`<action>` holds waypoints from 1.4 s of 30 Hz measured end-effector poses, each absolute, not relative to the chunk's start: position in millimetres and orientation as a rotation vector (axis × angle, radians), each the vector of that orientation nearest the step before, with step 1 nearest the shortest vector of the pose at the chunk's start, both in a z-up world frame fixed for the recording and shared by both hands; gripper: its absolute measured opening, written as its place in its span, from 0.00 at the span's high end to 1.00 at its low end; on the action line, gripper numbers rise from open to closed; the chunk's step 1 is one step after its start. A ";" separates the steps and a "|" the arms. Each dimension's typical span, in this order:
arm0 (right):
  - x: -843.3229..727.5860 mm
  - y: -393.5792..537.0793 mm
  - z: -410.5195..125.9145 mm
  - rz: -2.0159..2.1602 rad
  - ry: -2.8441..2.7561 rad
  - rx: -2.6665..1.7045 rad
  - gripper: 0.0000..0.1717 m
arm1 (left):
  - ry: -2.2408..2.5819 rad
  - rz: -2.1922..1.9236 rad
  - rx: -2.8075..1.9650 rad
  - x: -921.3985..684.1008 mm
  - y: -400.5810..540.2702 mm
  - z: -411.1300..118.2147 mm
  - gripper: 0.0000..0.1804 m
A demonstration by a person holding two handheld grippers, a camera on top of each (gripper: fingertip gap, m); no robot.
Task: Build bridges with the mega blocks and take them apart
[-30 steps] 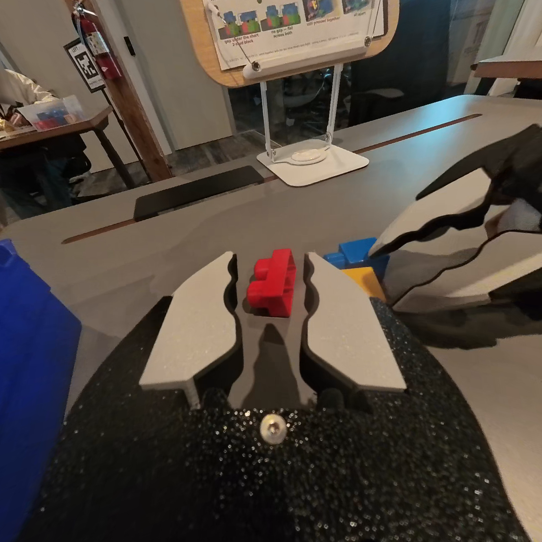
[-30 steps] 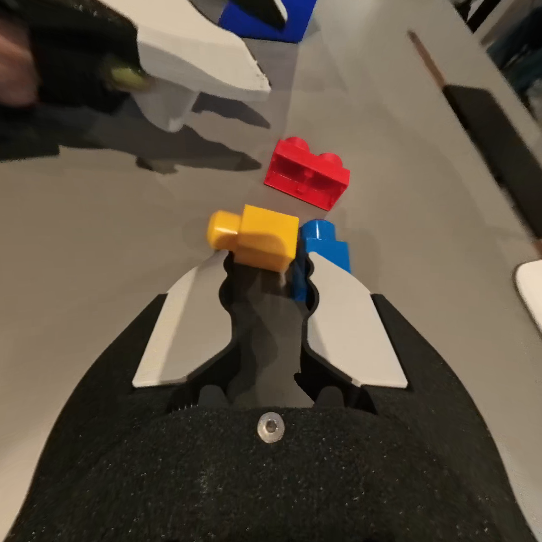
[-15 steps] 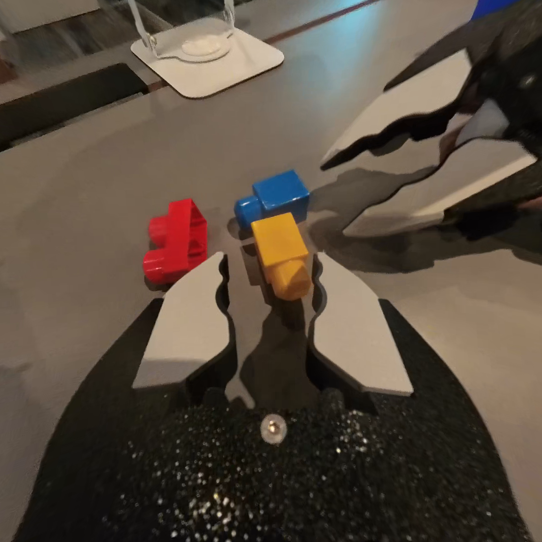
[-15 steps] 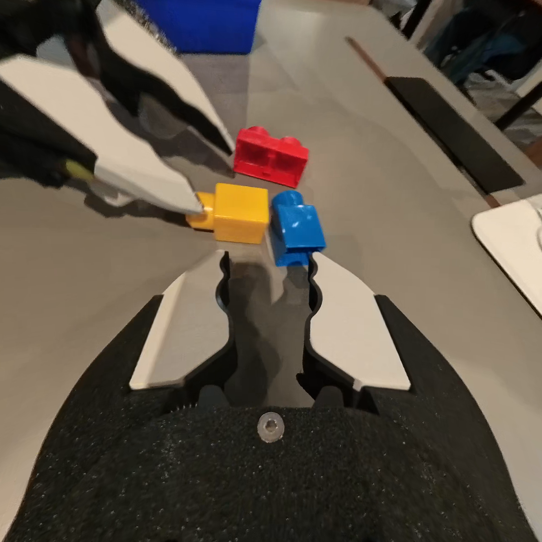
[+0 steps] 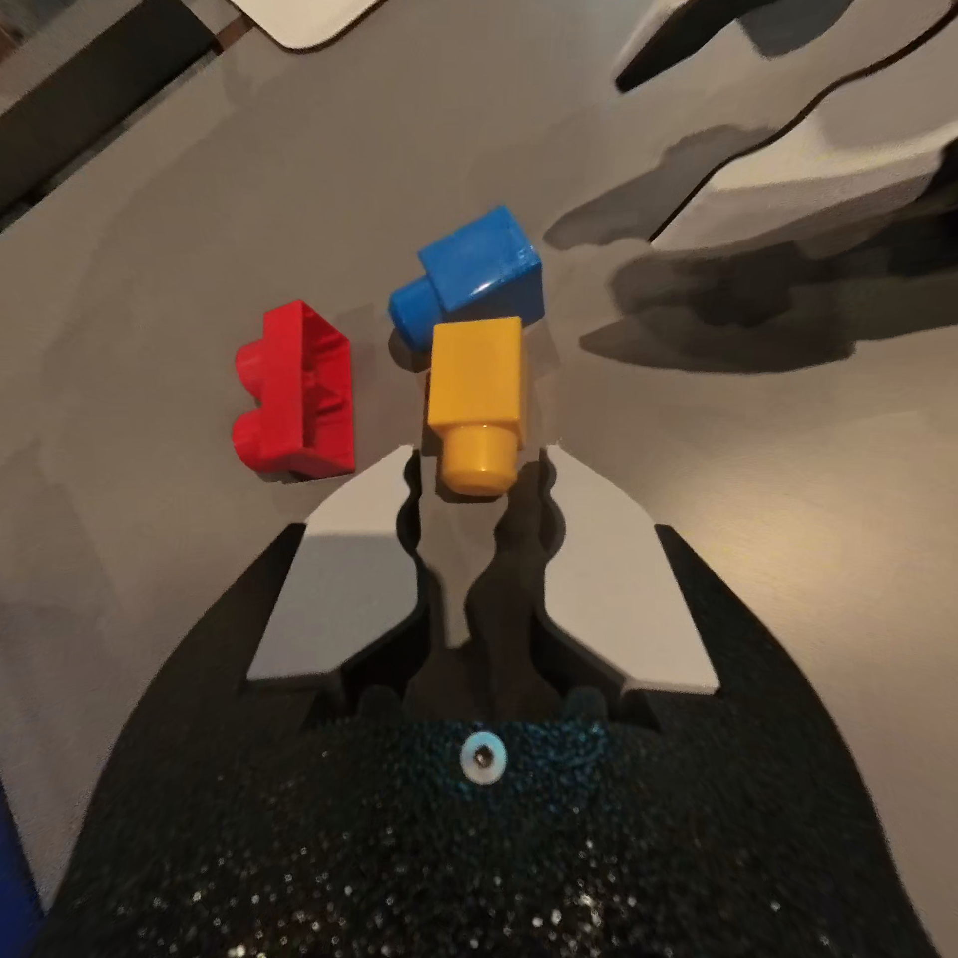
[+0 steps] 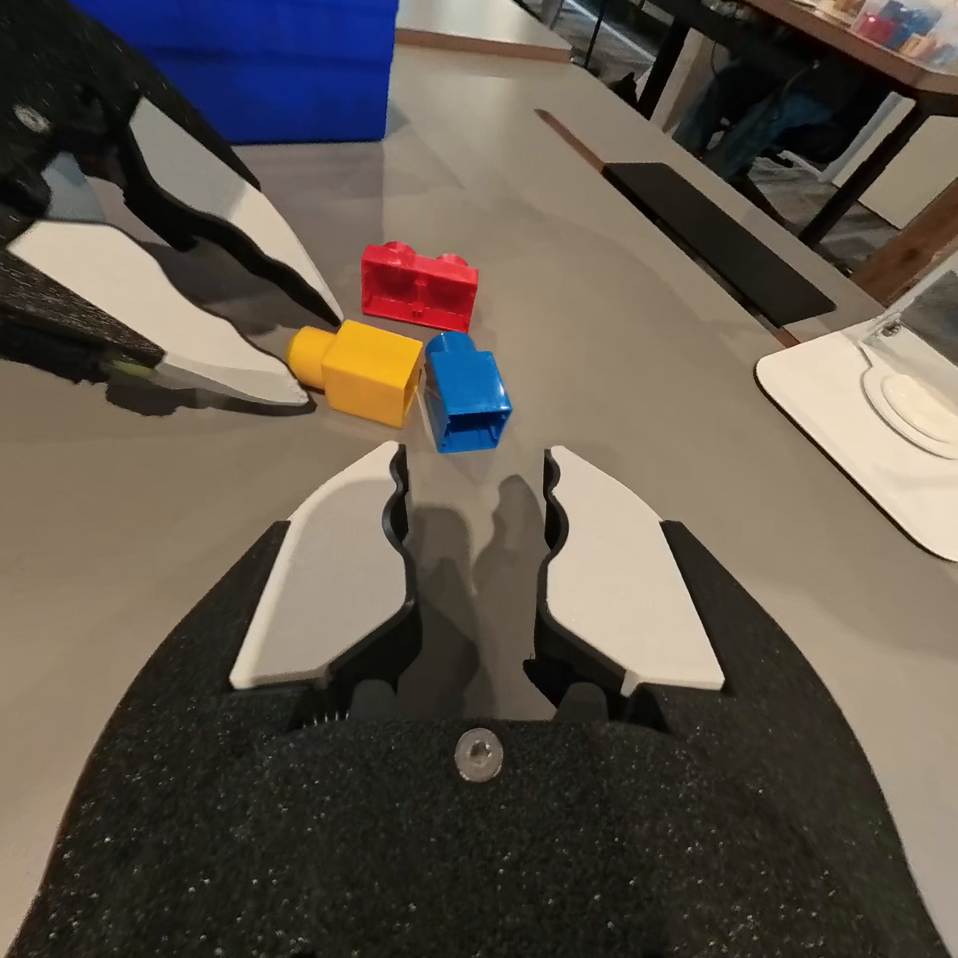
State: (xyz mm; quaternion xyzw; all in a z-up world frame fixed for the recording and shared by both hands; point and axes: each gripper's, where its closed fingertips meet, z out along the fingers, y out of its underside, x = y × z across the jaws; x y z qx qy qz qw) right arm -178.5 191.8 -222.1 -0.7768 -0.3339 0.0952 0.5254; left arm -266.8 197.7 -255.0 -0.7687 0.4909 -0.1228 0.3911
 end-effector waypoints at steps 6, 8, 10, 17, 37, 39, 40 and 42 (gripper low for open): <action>-181.6 184.2 -216.7 0.299 -0.812 -1.818 0.71 | 1.337 -0.263 -1.956 -269.9 200.8 -262.6 0.84; -189.2 176.3 -214.0 0.344 -0.884 -1.776 0.71 | 1.392 -0.254 -1.925 -270.3 199.0 -259.9 0.84; -202.0 164.5 -210.7 0.401 -0.992 -1.722 0.71 | 1.490 -0.235 -1.861 -270.8 194.5 -253.1 0.84; -239.3 136.2 -224.0 0.405 -1.296 -1.682 0.70 | 2.027 -0.137 -1.581 -268.0 148.6 -239.6 0.84; -240.3 120.0 -175.7 0.867 -1.108 -1.432 0.79 | 1.411 -1.124 -1.413 -237.2 123.6 -162.7 0.76; -241.2 118.6 -175.4 0.880 -1.112 -1.418 0.79 | 1.422 -1.155 -1.406 -236.4 120.3 -163.3 0.77; -241.6 118.6 -175.5 0.885 -1.113 -1.413 0.79 | 1.433 -1.162 -1.396 -235.7 118.6 -163.8 0.78; -241.4 119.2 -176.2 0.891 -1.112 -1.410 0.79 | 1.449 -1.170 -1.368 -235.0 115.7 -162.9 0.82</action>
